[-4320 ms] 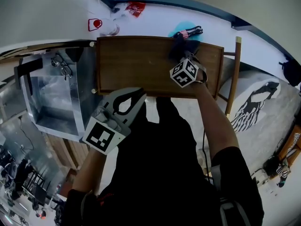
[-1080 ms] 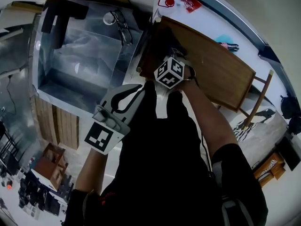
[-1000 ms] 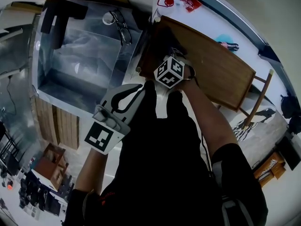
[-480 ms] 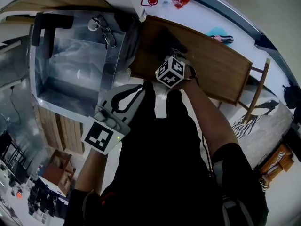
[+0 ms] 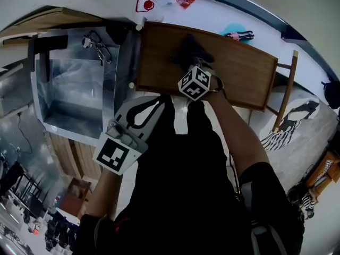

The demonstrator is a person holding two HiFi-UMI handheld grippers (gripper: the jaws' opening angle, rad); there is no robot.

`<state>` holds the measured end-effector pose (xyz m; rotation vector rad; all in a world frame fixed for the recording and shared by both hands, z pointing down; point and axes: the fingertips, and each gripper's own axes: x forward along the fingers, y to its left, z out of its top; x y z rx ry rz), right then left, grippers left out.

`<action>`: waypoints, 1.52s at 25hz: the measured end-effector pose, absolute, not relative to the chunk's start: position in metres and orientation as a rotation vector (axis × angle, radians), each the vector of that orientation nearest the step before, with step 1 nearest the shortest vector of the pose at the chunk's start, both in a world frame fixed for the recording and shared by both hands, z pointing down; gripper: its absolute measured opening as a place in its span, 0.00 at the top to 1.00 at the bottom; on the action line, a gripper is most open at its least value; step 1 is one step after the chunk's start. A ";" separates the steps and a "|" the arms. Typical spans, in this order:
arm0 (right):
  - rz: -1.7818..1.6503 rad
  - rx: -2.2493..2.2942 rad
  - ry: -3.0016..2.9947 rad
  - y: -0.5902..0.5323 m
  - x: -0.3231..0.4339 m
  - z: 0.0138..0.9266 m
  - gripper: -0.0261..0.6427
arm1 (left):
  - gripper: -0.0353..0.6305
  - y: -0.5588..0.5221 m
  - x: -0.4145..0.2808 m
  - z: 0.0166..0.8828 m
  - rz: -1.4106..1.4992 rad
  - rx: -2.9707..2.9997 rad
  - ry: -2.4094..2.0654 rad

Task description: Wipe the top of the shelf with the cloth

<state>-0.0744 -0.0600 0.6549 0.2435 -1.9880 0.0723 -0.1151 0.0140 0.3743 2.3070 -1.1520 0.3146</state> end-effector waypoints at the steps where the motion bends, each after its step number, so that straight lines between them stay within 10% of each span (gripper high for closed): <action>1: 0.076 0.252 -1.984 -0.062 -0.068 0.655 0.92 | 0.89 0.013 -0.110 0.374 0.318 2.310 -1.144; 38: 0.285 0.582 -1.874 -0.097 0.170 0.658 0.92 | 0.89 -0.031 0.073 0.369 0.401 2.479 -0.844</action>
